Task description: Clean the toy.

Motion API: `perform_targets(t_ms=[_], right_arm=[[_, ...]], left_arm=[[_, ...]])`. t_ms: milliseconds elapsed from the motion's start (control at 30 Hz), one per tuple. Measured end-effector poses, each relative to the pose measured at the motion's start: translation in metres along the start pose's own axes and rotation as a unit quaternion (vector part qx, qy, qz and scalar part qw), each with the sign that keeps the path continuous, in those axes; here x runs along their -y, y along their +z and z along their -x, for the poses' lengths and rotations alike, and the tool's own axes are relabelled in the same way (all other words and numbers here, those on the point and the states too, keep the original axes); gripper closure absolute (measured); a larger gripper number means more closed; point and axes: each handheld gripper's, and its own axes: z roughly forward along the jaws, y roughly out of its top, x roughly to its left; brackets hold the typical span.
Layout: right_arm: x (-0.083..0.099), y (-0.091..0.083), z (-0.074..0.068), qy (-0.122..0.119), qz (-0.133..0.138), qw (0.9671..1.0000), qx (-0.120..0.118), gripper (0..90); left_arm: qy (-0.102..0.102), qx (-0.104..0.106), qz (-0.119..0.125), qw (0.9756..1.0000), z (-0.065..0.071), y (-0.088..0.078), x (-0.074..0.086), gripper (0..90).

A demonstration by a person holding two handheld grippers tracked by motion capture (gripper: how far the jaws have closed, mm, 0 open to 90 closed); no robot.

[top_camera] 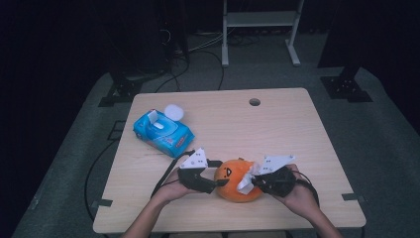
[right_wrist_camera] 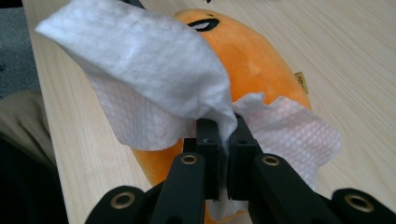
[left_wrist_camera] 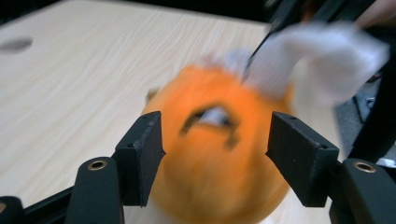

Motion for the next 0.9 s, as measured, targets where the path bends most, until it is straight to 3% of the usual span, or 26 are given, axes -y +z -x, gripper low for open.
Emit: perform_targets(t_ms=[100,200,333,500,567,700,733,900], right_arm=[[0.006,-0.005,0.004,0.005,0.001,1.0,-0.005,85.6],[0.014,-0.012,0.008,0.018,0.002,0.9998,-0.01,85.5],[0.009,-0.017,0.005,0.016,0.01,0.9998,-0.01,85.5],[-0.005,-0.014,-0.001,-0.004,0.009,0.9999,-0.008,85.4],[-0.009,-0.014,0.002,-0.009,-0.005,0.9998,-0.018,85.0],[-0.001,-0.016,0.008,0.007,0.003,0.9993,-0.036,84.3],[0.008,-0.021,0.013,0.022,0.016,0.9985,-0.048,84.4],[0.026,-0.028,0.022,0.053,0.026,0.9969,-0.053,85.2]], left_arm=[[-0.024,0.018,0.012,0.9995,0.0,0.006,0.009,35.5],[-0.009,0.021,0.013,0.9997,0.004,0.009,0.008,37.6],[0.004,0.015,0.0,0.9999,0.007,0.011,0.009,38.2],[-0.009,0.01,-0.001,0.9999,0.002,0.006,0.016,38.0],[-0.011,0.01,0.001,0.9999,0.002,0.005,0.017,38.4],[-0.008,0.012,0.003,0.9999,0.004,0.008,0.016,38.7],[-0.007,0.01,0.002,0.9999,0.004,0.009,0.016,38.8],[-0.015,0.012,0.007,0.9998,0.002,0.008,0.018,38.8]])
